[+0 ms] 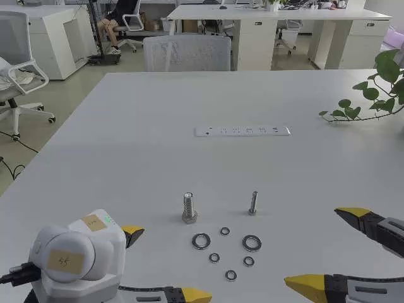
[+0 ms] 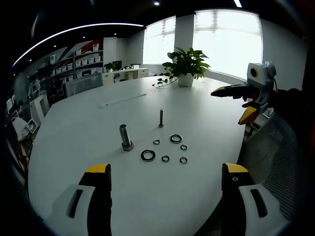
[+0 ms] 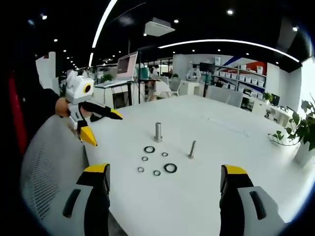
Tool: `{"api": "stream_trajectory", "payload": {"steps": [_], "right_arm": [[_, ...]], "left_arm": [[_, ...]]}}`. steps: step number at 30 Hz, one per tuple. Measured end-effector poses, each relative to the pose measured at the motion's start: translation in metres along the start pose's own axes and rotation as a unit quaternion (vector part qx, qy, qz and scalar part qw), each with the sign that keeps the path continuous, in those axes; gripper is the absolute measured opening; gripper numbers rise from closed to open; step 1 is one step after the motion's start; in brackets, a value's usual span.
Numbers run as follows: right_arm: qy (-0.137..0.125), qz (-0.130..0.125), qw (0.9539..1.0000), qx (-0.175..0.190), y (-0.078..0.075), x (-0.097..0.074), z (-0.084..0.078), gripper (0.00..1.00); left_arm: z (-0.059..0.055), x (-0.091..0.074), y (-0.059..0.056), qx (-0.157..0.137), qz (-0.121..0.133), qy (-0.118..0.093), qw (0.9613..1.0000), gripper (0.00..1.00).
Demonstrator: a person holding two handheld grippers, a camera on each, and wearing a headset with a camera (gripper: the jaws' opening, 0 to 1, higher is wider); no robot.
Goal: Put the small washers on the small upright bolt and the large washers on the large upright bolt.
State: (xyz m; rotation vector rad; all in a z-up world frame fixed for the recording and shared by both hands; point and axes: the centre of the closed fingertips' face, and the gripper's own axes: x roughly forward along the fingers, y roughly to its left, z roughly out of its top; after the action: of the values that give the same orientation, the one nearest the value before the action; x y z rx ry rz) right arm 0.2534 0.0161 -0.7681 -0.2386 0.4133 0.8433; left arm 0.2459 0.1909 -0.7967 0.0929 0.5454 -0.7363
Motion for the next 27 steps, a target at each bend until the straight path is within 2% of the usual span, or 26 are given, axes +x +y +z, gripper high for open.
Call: {"api": "stream_trajectory", "payload": {"steps": [27], "right_arm": [[0.002,-0.003,1.0000,-0.008,0.0000,0.0004,0.0045,0.91]], "left_arm": [[0.0064,0.0009,-0.0007,0.006,-0.001,0.000,1.0000,0.89]]}}
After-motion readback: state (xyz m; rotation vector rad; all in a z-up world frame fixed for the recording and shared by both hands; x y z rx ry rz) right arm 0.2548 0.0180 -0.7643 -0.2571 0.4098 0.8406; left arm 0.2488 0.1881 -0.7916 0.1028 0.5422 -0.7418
